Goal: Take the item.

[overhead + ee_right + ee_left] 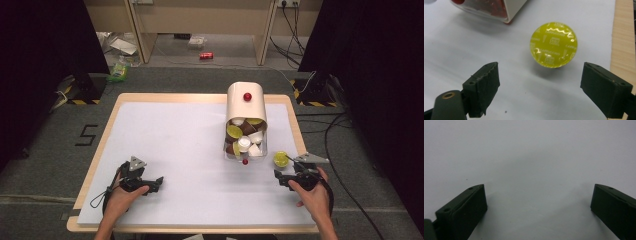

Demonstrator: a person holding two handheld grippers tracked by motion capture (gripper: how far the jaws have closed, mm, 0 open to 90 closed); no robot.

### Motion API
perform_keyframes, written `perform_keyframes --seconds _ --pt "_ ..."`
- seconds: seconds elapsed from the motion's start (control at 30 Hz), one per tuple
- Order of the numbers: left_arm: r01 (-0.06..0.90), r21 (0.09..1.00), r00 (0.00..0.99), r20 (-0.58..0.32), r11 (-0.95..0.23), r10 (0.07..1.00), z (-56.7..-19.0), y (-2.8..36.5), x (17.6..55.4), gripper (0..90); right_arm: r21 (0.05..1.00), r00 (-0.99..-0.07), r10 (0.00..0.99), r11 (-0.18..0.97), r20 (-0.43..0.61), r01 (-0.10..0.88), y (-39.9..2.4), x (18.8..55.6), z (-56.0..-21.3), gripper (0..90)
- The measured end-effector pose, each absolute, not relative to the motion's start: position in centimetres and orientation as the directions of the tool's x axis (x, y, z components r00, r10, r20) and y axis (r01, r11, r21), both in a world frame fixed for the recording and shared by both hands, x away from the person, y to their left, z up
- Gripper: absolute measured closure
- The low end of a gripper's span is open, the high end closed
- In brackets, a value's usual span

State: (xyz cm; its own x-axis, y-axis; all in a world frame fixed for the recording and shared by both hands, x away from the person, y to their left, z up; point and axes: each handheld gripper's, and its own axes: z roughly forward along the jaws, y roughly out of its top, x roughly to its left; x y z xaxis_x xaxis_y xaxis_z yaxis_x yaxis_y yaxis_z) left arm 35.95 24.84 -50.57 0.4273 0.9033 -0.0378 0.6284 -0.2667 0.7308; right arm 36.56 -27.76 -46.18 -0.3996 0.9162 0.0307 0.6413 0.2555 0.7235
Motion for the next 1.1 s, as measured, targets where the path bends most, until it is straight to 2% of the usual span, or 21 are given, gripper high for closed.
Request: perform_keyframes --seconds 1.1 --pt "0.629 0.729 0.428 -0.033 -0.272 0.903 -50.6 24.8 35.9 0.0 0.693 -0.464 0.885 0.324 0.018 0.644 -27.0 31.2 -48.5 16.0"
